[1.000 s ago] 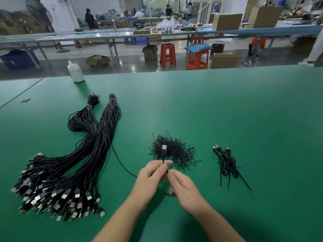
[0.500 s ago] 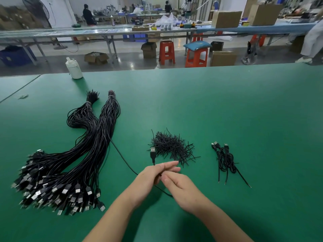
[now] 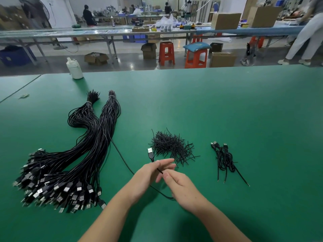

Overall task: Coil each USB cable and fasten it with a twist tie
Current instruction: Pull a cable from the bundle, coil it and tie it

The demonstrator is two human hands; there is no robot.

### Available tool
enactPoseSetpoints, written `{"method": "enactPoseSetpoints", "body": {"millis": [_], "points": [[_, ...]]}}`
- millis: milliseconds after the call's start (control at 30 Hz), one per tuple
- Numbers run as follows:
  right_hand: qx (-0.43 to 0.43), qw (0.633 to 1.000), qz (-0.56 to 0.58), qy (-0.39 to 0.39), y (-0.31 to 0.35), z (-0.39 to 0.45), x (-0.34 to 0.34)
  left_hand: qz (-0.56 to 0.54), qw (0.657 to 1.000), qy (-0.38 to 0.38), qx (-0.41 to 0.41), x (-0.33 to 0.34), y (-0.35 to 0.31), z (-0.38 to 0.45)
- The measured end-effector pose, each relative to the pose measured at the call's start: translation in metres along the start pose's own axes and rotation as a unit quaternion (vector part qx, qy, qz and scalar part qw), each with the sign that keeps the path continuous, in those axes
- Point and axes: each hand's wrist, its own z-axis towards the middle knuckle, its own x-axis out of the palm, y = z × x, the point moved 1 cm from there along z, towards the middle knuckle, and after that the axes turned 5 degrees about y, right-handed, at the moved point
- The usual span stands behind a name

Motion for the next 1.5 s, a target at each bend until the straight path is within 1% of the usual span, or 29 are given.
{"method": "enactPoseSetpoints", "body": {"millis": [133,200,267,300,367,400,433,467,500,533,600,667,700,733,800,867,900,967,1000,1033,1067,1133,1200,1267,1300,1333,1367,1433,1500], "points": [[0.011,1.0,0.02,-0.001,-0.001,0.002,0.001,0.016,1.0,0.006,0.005,-0.003,0.002,0.001],[0.028,0.997,0.066,0.014,-0.002,0.005,0.004,0.028,0.999,-0.013,0.024,-0.003,0.0,0.002],[0.05,0.99,0.127,0.042,-0.003,0.006,0.008,0.048,0.993,-0.082,0.075,-0.002,-0.008,0.003],[0.056,0.988,0.133,0.051,-0.004,0.006,0.009,0.045,0.984,-0.128,0.114,-0.003,-0.014,0.005],[0.077,0.989,0.112,0.055,-0.01,0.007,0.01,-0.032,0.962,-0.211,0.17,-0.01,-0.03,0.01],[0.093,0.989,0.105,0.047,-0.012,0.007,0.009,-0.1,0.951,-0.227,0.187,-0.016,-0.04,0.012],[0.111,0.987,0.112,0.035,-0.015,0.007,0.007,-0.181,0.939,-0.214,0.202,-0.023,-0.049,0.012],[0.124,0.983,0.13,0.024,-0.017,0.007,0.006,-0.259,0.926,-0.178,0.208,-0.029,-0.056,0.011],[0.133,0.979,0.155,0.016,-0.017,0.008,0.004,-0.306,0.922,-0.129,0.201,-0.033,-0.061,0.008],[0.138,0.973,0.182,0.011,-0.016,0.01,0.002,-0.317,0.93,-0.069,0.174,-0.034,-0.065,0.002],[0.145,0.96,0.241,0.0,-0.012,0.013,-0.003,-0.269,0.956,0.069,0.089,-0.03,-0.064,-0.008],[0.148,0.947,0.286,0.003,-0.007,0.017,-0.009,-0.138,0.972,0.191,-0.017,-0.023,-0.052,-0.014],[0.147,0.945,0.29,0.014,-0.005,0.019,-0.012,-0.058,0.971,0.222,-0.068,-0.021,-0.043,-0.016],[0.148,0.947,0.285,0.026,-0.003,0.02,-0.013,0.012,0.966,0.229,-0.118,-0.018,-0.034,-0.016],[0.152,0.952,0.264,0.041,0.002,0.021,-0.014,0.108,0.957,0.189,-0.194,-0.013,-0.018,-0.014],[0.15,0.96,0.234,0.037,0.005,0.021,-0.016,0.141,0.96,0.123,-0.21,-0.01,-0.004,-0.011],[0.144,0.964,0.22,0.034,0.006,0.021,-0.017,0.126,0.968,0.101,-0.193,-0.01,0.001,-0.009],[0.129,0.969,0.21,0.036,0.008,0.018,-0.018,0.068,0.985,0.087,-0.132,-0.012,0.005,-0.007],[0.124,0.97,0.204,0.046,0.008,0.017,-0.017,0.055,0.992,0.064,-0.097,-0.012,0.006,-0.006],[0.121,0.971,0.196,0.061,0.009,0.015,-0.015,0.042,0.997,0.025,-0.065,-0.012,0.006,-0.004],[0.12,0.971,0.191,0.076,0.01,0.013,-0.011,0.006,0.999,-0.012,-0.036,-0.011,0.006,0.001],[0.124,0.969,0.194,0.095,0.01,0.012,-0.004,-0.136,0.989,-0.058,0.012,-0.005,0.005,0.01],[0.128,0.967,0.196,0.103,0.008,0.013,0.002,-0.276,0.953,-0.113,0.045,-0.003,-0.001,0.019],[0.135,0.968,0.183,0.111,0.004,0.014,0.004,-0.383,0.907,-0.159,0.072,-0.009,-0.01,0.024],[0.139,0.968,0.176,0.113,0.001,0.013,0.004,-0.417,0.89,-0.167,0.081,-0.014,-0.015,0.026],[0.142,0.968,0.174,0.112,-0.003,0.013,0.003,-0.427,0.885,-0.167,0.083,-0.018,-0.021,0.026],[0.144,0.967,0.183,0.108,-0.007,0.012,0.001,-0.417,0.891,-0.161,0.078,-0.02,-0.025,0.025],[0.147,0.959,0.217,0.103,-0.013,0.012,-0.003,-0.365,0.921,-0.124,0.053,-0.024,-0.027,0.019],[0.15,0.951,0.252,0.099,-0.016,0.013,-0.006,-0.303,0.952,-0.036,0.022,-0.027,-0.025,0.01]]}}
